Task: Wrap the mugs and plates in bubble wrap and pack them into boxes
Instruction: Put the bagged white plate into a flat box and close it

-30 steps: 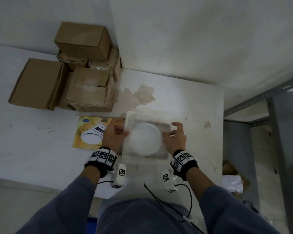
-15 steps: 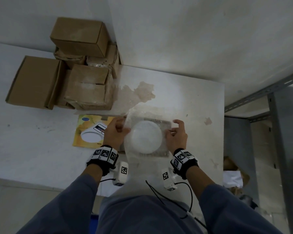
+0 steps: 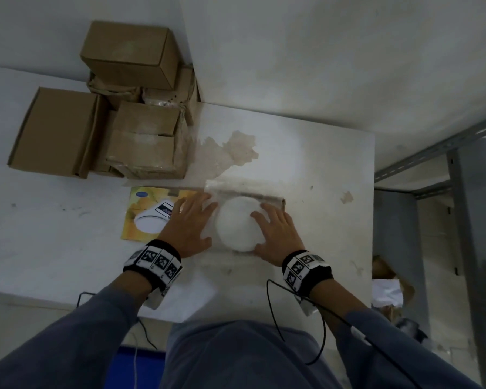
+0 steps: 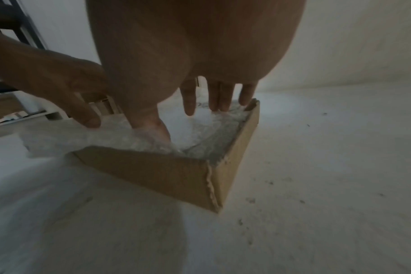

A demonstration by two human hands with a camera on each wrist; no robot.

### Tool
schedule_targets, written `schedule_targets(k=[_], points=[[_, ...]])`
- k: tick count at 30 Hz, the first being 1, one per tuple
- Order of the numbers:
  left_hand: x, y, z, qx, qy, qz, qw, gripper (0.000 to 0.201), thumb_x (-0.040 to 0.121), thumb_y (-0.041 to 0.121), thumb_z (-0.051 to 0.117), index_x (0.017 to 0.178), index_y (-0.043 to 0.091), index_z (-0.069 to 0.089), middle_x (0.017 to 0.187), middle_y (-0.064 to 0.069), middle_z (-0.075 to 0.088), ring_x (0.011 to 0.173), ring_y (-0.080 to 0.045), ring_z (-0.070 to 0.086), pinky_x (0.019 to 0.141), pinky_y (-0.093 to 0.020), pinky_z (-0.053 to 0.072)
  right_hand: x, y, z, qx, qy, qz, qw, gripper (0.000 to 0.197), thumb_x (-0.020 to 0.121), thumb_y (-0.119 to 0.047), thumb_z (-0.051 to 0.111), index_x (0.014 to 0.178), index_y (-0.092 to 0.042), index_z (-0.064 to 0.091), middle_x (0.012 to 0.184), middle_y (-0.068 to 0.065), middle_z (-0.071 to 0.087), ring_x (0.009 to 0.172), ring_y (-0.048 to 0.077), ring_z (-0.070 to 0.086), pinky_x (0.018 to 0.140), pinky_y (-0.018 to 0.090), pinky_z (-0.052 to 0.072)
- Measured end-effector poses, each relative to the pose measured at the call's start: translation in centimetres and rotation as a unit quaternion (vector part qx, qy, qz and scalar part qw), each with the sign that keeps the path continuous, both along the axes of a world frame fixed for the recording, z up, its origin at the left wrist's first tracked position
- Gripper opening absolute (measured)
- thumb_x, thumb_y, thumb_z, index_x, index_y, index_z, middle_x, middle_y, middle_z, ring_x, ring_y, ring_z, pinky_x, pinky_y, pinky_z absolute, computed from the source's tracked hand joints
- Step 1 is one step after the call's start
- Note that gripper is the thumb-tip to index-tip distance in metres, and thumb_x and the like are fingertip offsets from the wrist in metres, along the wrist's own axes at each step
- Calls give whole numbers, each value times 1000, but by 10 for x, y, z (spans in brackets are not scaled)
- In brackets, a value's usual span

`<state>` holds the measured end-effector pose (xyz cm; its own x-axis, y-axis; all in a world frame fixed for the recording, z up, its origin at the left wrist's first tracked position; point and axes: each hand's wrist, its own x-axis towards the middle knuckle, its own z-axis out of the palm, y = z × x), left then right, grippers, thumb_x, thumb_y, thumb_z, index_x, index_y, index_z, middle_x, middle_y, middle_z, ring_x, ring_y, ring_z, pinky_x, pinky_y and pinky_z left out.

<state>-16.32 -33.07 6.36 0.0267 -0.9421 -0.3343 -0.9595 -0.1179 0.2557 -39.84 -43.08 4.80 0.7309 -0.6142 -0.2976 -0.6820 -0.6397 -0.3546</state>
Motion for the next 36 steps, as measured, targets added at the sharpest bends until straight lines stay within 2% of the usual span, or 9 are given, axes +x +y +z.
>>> schedule_targets(k=[3,9,13,17,19,22,27,32,36], points=[[0,0,-6,27,-46,-47,998,102,71,60,67,152,11,28,160,-13,18,148,-28,16,119,-45,12,-1,-1,-6,-15,38,-5,999,85,67,-51,77,138,-19,44,149,14,36,136,34,36,114,48,32],[4,-9,-11,21,-61,-120,991,116,65,76,62,153,11,23,161,-15,17,143,-30,28,114,-45,25,-4,-7,-8,-45,56,-20,997,112,55,-73,76,144,-19,33,140,6,41,127,26,45,107,51,38],[7,-20,-10,48,-61,-128,989,125,63,79,64,156,14,11,163,-10,11,146,-26,23,116,-40,18,-2,-9,-5,-69,105,-5,992,122,59,-78,70,151,-13,21,146,7,36,133,26,40,110,52,32],[7,-26,-10,10,-60,-121,991,118,60,85,49,151,14,27,150,-9,37,133,-28,44,108,-42,30,3,-11,-4,-85,137,-1,987,122,63,-74,69,153,-11,17,143,8,38,133,26,39,110,53,29],[4,-26,-13,-5,-47,-119,992,111,61,82,46,147,12,35,140,-11,47,121,-31,52,102,-44,35,6,-10,-3,-92,152,2,984,117,66,-71,67,153,-9,18,143,8,39,132,26,39,110,54,28],[-3,-28,-20,-20,-59,-116,991,117,50,74,65,144,9,39,132,-11,49,113,-32,52,99,-46,38,11,-11,-1,-97,194,9,976,114,66,-74,65,150,-8,22,142,9,36,130,26,36,110,53,28],[-10,-29,-23,-6,-46,-83,995,121,43,68,67,145,11,35,135,-10,44,121,-31,44,104,-49,29,17,-15,-3,-92,232,19,968,120,61,-76,69,146,-6,23,140,11,33,129,29,33,111,53,25],[-4,-21,-27,-33,57,-69,995,114,57,59,71,151,11,26,148,-12,36,132,-31,40,113,-44,33,11,-18,-6,-61,206,17,976,120,65,-78,64,150,-8,19,143,10,33,134,27,32,116,60,14],[3,-23,-17,-53,129,-75,987,111,59,58,77,150,18,27,151,-7,28,136,-26,33,110,-39,32,8,-20,3,-33,163,6,986,121,65,-73,69,153,-11,13,145,8,33,137,28,33,118,61,11]])
